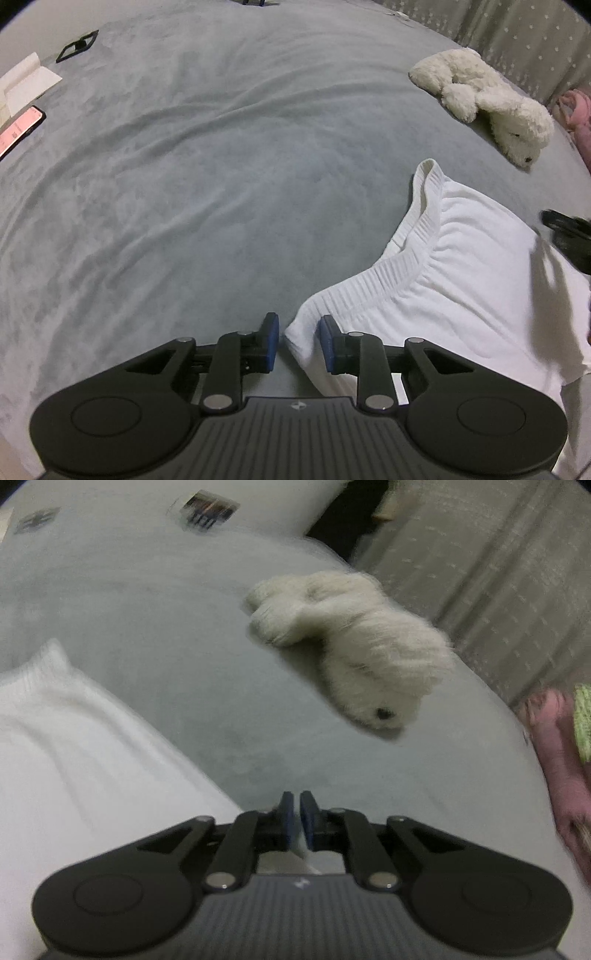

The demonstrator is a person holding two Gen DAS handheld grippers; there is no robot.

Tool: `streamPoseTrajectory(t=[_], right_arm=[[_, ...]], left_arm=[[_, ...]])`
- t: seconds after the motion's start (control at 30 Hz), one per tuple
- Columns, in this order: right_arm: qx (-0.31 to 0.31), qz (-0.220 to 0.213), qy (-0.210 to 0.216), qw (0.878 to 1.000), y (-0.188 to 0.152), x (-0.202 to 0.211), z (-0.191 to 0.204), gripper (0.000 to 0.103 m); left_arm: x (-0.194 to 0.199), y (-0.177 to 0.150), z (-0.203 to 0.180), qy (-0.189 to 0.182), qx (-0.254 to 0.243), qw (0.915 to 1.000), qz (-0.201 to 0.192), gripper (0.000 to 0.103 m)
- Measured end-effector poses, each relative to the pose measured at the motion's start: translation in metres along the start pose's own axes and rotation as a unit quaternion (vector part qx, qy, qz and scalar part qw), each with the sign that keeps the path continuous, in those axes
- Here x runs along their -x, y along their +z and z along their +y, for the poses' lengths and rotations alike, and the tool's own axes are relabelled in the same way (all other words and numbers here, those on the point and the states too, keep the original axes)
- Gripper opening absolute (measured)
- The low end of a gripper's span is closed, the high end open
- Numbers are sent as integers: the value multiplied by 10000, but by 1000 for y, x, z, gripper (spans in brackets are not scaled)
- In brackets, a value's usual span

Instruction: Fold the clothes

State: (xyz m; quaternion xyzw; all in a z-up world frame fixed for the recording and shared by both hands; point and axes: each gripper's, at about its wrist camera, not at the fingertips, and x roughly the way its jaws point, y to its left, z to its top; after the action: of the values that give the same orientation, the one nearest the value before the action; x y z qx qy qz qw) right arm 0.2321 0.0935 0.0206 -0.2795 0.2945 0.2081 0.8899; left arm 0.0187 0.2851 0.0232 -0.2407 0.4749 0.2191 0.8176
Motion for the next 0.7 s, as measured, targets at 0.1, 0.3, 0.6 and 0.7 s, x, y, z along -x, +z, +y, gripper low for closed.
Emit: streamPoseTrajectory(t=[0.1, 0.3, 0.6, 0.7], right_arm=[[-684, 2, -52, 9976, -11, 35, -28, 19], [-1861, 33, 391, 9818, -94, 162, -52, 33], [-2136, 200, 120, 9766, -259, 349, -10, 38], [-1740, 376, -171, 9839, -294, 383, 6, 39]], left_arm=[[1, 2, 6, -141, 120, 9998, 53, 26], [2, 4, 15, -416, 408, 9982, 133, 27], [7, 1, 25, -569, 605, 9963, 203, 30], [11, -3, 27, -595, 674, 9957, 223, 31]])
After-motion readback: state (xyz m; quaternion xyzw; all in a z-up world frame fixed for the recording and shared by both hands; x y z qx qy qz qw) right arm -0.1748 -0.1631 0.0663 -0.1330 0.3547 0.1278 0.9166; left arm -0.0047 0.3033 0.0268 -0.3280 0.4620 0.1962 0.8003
